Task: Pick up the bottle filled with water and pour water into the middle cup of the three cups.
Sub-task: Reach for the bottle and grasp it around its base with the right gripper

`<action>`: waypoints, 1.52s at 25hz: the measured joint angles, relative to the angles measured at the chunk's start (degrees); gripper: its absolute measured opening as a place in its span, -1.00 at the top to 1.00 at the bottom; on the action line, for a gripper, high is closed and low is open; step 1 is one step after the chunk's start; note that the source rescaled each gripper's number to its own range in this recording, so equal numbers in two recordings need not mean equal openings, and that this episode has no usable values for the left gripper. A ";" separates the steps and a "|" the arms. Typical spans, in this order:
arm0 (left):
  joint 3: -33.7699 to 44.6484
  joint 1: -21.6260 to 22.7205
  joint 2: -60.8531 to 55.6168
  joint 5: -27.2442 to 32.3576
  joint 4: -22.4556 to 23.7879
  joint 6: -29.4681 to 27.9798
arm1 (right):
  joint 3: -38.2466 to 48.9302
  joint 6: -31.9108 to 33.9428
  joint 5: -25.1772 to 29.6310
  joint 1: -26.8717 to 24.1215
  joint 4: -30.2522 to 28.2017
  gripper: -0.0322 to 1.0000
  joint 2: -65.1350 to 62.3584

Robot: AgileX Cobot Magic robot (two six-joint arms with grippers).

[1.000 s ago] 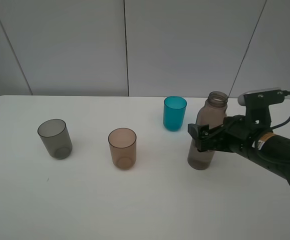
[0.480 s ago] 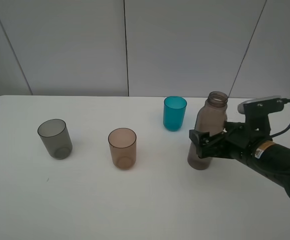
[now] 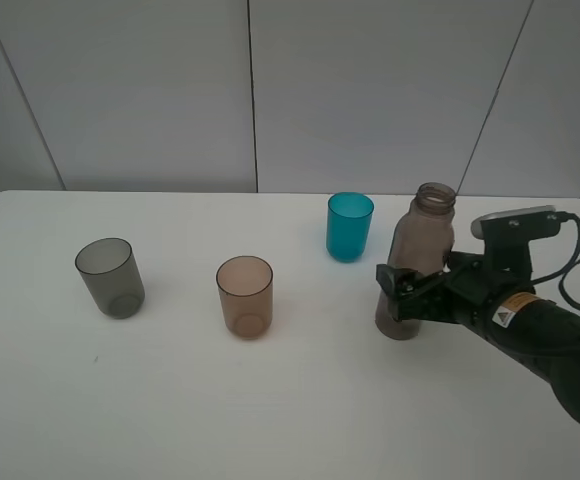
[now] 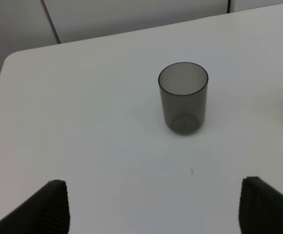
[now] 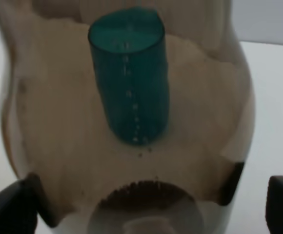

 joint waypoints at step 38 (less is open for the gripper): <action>0.00 0.00 0.00 0.00 0.00 0.00 | 0.00 0.23 -11.03 0.00 -0.01 -0.75 9.12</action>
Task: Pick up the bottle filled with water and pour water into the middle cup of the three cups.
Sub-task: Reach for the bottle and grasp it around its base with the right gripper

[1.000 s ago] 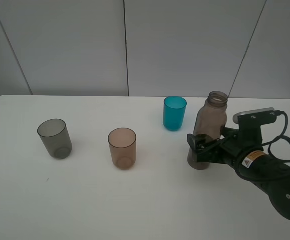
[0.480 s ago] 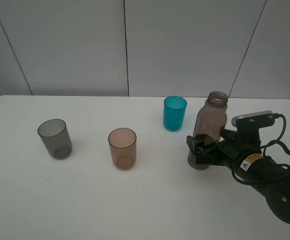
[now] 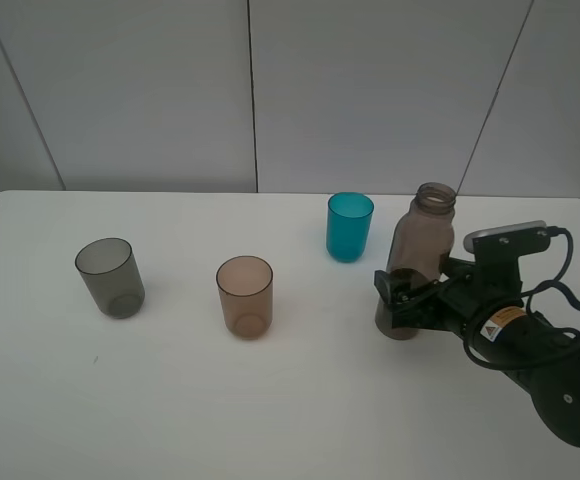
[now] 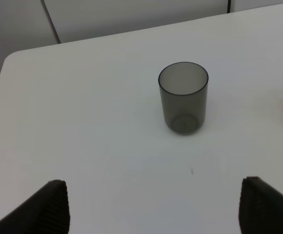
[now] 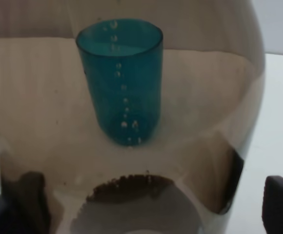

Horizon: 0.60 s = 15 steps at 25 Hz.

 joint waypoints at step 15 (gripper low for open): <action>0.00 0.00 0.00 0.00 0.00 0.00 | -0.22 0.04 -0.01 0.00 -0.43 0.94 0.00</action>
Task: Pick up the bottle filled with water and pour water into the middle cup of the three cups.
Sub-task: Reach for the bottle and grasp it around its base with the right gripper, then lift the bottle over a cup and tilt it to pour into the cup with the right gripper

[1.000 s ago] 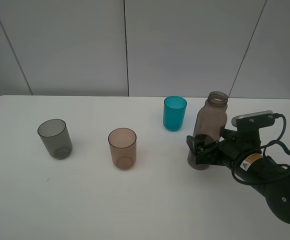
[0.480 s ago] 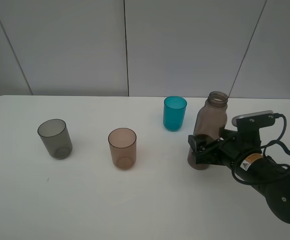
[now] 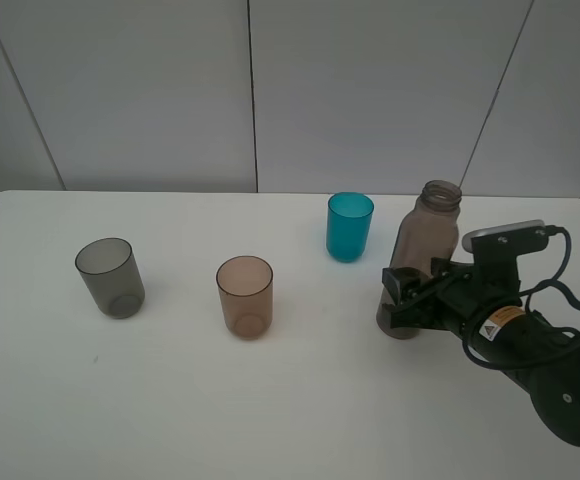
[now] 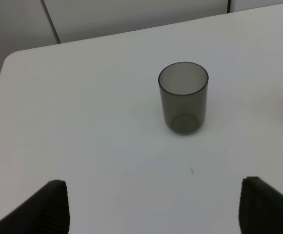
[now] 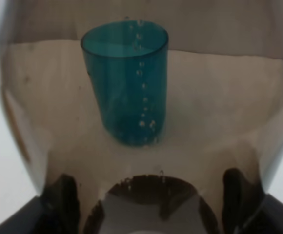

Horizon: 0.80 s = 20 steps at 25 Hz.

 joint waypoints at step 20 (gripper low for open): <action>0.00 0.00 0.00 0.00 0.00 0.00 | 0.00 -2.68 2.37 0.00 -0.74 0.94 -4.10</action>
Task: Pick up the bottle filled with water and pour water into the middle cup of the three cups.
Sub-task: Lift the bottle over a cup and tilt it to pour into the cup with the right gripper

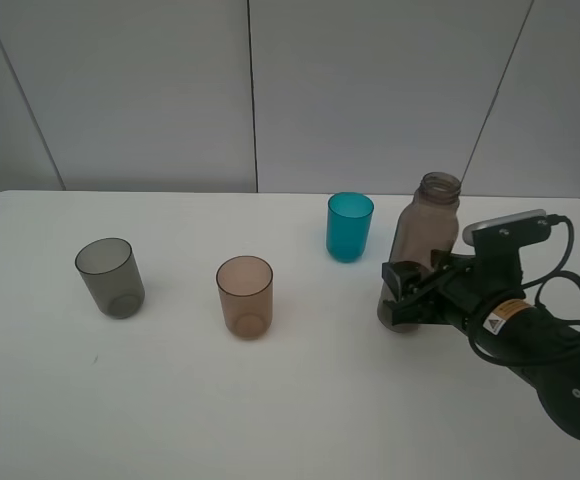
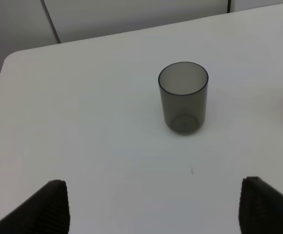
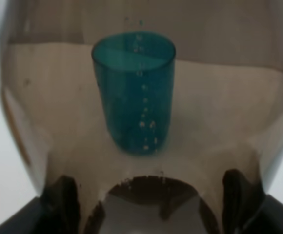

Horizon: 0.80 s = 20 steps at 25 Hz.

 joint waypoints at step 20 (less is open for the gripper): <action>0.00 0.00 0.00 0.00 0.00 0.00 | 0.12 -7.76 17.70 0.00 -0.18 0.94 -17.08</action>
